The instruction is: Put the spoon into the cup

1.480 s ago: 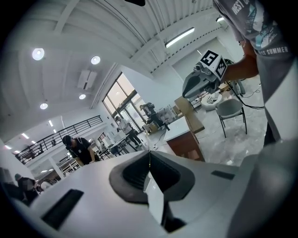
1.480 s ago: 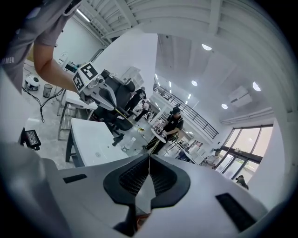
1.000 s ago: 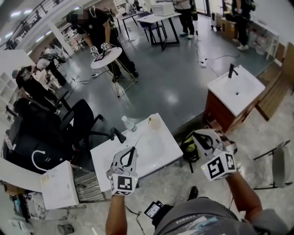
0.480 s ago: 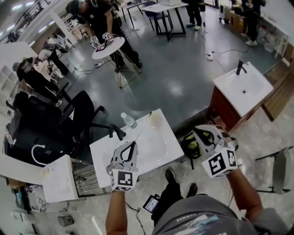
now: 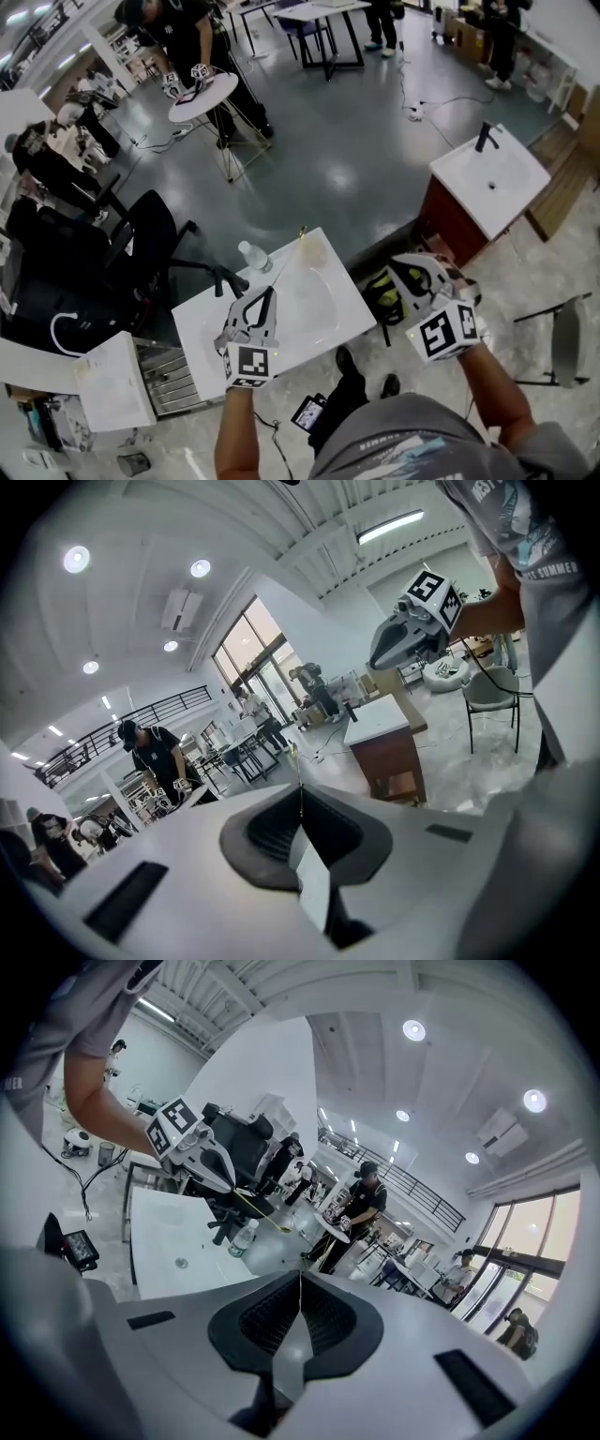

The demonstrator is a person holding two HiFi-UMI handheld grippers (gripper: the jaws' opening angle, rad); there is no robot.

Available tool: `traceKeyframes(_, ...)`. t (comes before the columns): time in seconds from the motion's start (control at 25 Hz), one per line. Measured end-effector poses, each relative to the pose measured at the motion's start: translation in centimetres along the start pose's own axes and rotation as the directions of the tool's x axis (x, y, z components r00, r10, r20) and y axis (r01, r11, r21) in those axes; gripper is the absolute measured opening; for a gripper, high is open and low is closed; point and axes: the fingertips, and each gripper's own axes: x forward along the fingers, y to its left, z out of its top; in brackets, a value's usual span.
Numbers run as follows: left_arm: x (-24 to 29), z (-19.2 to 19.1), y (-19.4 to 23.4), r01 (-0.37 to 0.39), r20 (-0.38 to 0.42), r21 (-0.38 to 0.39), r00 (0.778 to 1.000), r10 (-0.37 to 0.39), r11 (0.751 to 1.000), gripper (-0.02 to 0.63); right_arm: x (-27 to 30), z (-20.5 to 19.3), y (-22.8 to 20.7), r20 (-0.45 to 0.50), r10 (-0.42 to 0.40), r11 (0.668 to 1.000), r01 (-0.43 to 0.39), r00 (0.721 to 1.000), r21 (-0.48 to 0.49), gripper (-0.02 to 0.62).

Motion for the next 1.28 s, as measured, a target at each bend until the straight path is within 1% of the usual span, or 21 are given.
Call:
traceKeyframes(0.24,1.6,-2.0,0.3,0.022,-0.029,-0.023,0.999,-0.023,0.999,0.005,2.0,-1.0,0.3,-0.020,0.013,1.000,-0.013,1.000,0.019,0.032)
traceKeyframes(0.36,2.5,-2.7,0.2,0.035,-0.047,-0.025,0.998,-0.036,0.999,0.005,2.6,-1.8,0.4,-0.033,0.022,0.999,-0.021,0.999,0.031,0.032)
traceKeyframes(0.68,5.1,-5.9,-0.5,0.062,-0.086,-0.059,0.994,-0.067,0.996,0.005,4.3,-3.7,1.6,-0.074,0.047,0.997,-0.043,0.996,0.060,0.032)
traceKeyframes(0.84,6.6,-8.0,-1.5,0.093,-0.102,-0.070,0.990,-0.100,0.993,0.005,5.5,-4.6,2.1,-0.090,0.063,0.996,-0.057,0.994,0.069,0.032)
traceKeyframes(1.0,7.8,-10.2,-2.3,0.108,-0.143,-0.084,0.982,-0.119,0.991,0.005,6.6,-5.5,2.7,-0.106,0.082,0.994,-0.074,0.991,0.080,0.032)
traceKeyframes(1.28,9.8,-12.6,-3.0,0.128,-0.177,-0.111,0.973,-0.146,0.986,0.005,8.6,-6.9,3.4,-0.137,0.119,0.990,-0.107,0.983,0.098,0.032)
